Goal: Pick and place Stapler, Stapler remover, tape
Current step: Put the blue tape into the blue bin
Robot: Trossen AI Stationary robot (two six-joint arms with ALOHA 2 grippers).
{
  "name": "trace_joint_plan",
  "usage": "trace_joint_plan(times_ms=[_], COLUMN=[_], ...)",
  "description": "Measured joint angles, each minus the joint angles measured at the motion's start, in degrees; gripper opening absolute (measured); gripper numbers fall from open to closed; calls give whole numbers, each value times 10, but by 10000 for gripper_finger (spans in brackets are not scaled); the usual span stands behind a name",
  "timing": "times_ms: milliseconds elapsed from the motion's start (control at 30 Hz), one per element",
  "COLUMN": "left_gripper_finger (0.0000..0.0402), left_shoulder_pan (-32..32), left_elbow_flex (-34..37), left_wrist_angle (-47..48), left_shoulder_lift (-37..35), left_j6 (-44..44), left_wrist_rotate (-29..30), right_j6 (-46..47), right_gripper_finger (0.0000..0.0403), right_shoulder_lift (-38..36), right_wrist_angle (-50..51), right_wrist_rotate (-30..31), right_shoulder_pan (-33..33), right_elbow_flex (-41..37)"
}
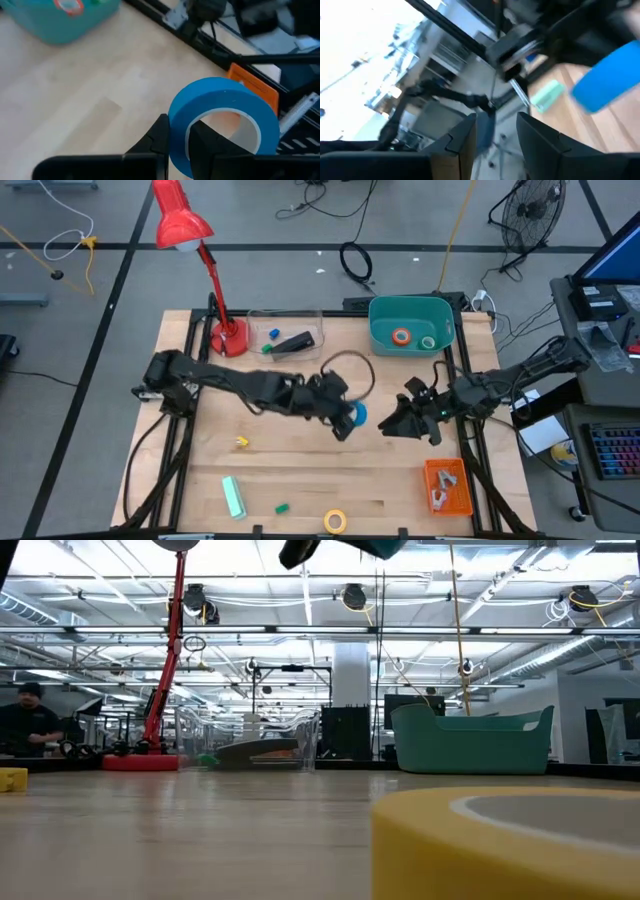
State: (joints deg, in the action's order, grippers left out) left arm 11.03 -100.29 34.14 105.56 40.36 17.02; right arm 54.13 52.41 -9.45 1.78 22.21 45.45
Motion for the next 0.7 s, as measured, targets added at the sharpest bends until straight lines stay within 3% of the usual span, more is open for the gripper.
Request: trace_joint_plan(times_ms=[333,700], left_gripper_finger=[37,37], left_shoulder_pan=[-49,-60], left_elbow_flex=[0,1], left_wrist_angle=[-11,-13], left_shoulder_lift=[-83,-105], left_j6=[-138,-148], left_wrist_rotate=[-43,-125], right_j6=[-11,-30], right_gripper_finger=[132,132], right_shoulder_lift=[63,96], right_wrist_angle=[-141,-200], right_wrist_rotate=[28,28], right_shoulder_pan=[-34,-82], right_elbow_flex=[0,0])
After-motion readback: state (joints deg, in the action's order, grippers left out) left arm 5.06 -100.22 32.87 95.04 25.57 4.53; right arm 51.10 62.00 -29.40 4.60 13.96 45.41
